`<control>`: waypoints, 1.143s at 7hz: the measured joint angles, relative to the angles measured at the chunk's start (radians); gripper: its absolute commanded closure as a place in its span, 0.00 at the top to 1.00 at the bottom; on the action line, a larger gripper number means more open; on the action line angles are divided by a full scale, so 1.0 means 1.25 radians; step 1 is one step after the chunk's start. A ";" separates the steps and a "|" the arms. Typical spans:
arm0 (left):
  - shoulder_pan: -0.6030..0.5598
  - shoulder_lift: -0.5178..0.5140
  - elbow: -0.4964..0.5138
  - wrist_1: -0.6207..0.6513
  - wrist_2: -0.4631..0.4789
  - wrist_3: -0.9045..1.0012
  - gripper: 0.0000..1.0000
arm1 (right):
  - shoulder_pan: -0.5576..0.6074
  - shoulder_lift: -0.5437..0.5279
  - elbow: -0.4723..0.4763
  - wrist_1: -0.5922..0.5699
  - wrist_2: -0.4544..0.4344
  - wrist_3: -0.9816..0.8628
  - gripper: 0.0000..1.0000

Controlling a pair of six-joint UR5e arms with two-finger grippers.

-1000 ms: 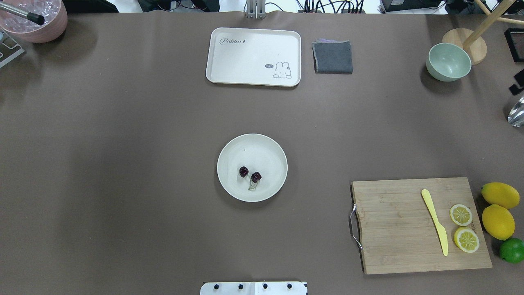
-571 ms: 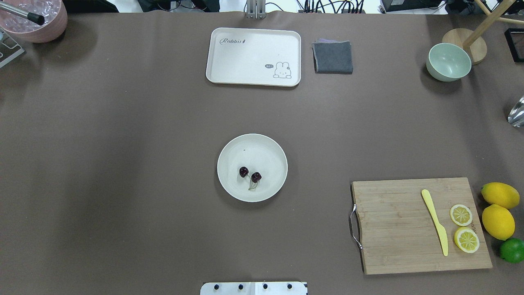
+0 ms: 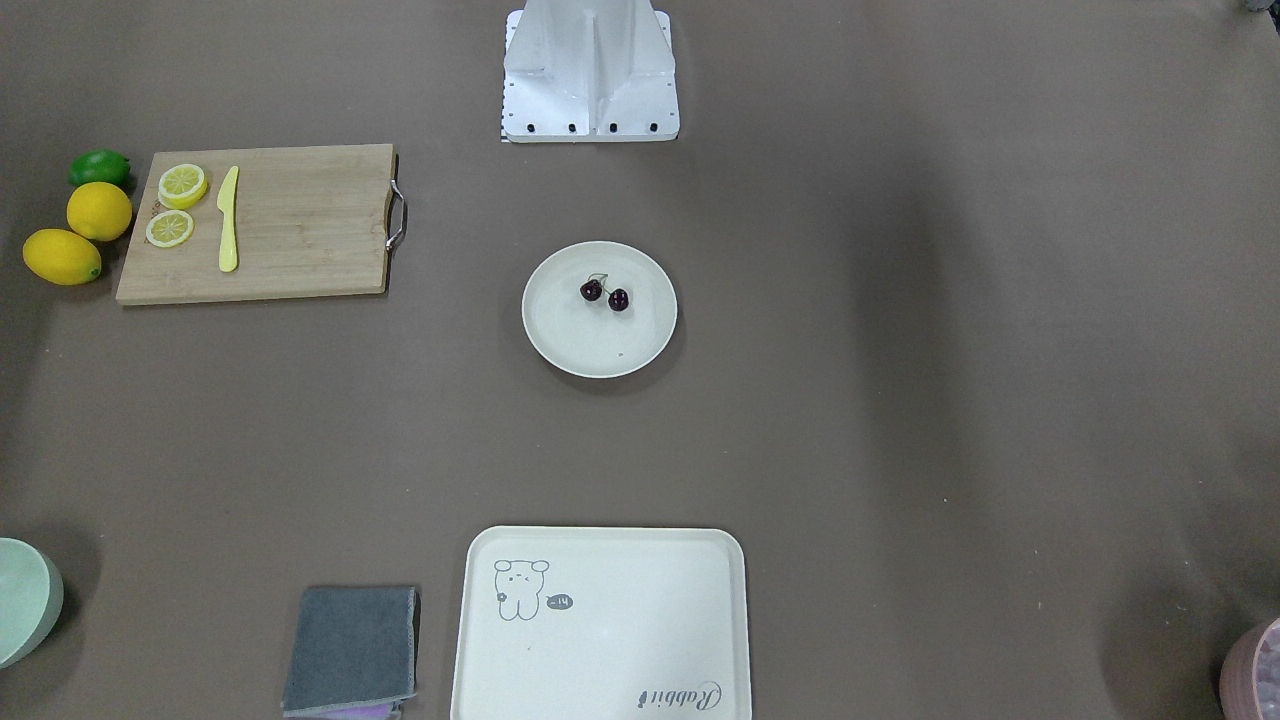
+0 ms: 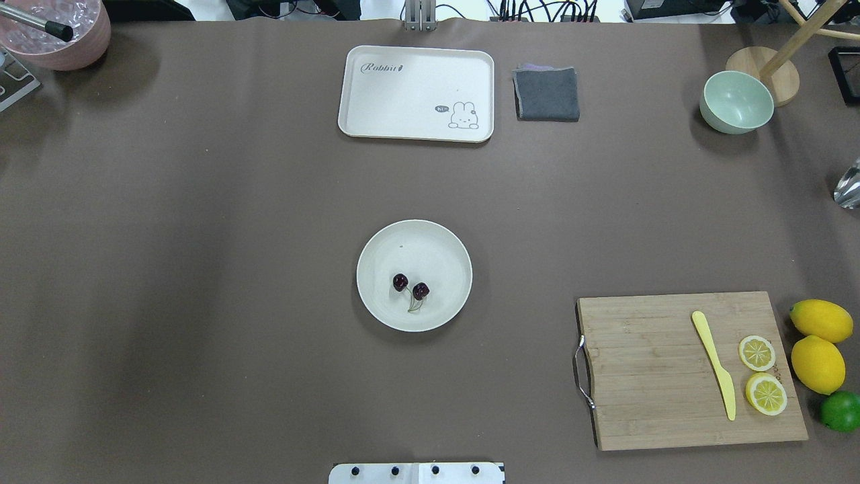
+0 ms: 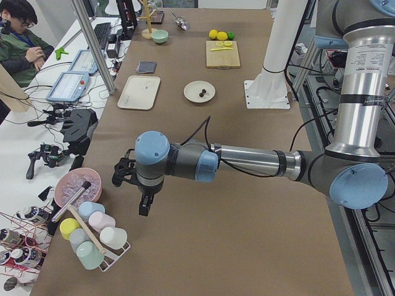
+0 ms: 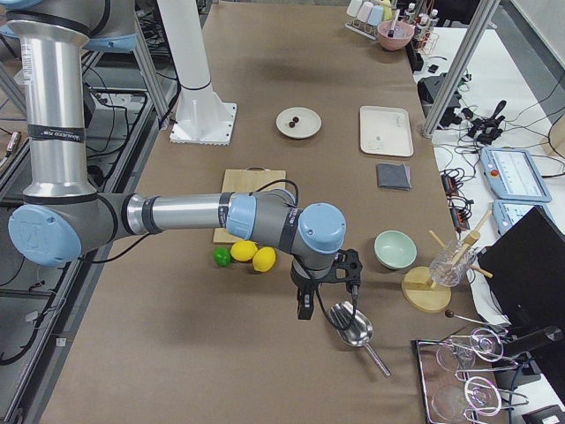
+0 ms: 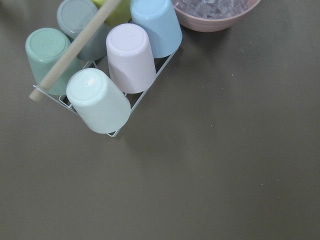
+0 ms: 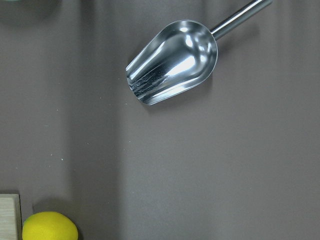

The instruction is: Place red cherry on plate

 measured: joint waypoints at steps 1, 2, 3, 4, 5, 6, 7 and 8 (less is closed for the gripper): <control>0.000 0.008 -0.010 0.000 0.002 -0.001 0.98 | 0.001 0.000 -0.001 0.000 0.000 0.000 1.00; 0.000 0.011 -0.020 0.000 0.003 -0.003 0.98 | 0.001 -0.001 -0.001 0.000 0.000 0.001 1.00; 0.001 0.013 -0.027 0.000 0.004 -0.004 0.98 | 0.002 -0.002 -0.001 0.000 0.000 0.004 1.00; 0.001 0.013 -0.032 0.000 0.004 -0.004 0.98 | 0.002 -0.004 0.001 0.000 0.000 0.007 1.00; 0.001 0.013 -0.037 0.000 0.004 -0.005 0.98 | 0.003 -0.006 0.003 0.000 0.001 0.009 1.00; 0.001 0.013 -0.040 0.001 0.004 -0.005 0.98 | 0.004 -0.006 0.004 0.000 0.001 0.010 1.00; 0.001 0.013 -0.042 0.001 0.005 -0.006 0.98 | 0.006 -0.006 0.005 0.000 0.001 0.011 1.00; 0.001 0.011 -0.043 0.001 0.005 -0.006 0.98 | 0.008 -0.007 0.006 0.000 0.001 0.011 1.00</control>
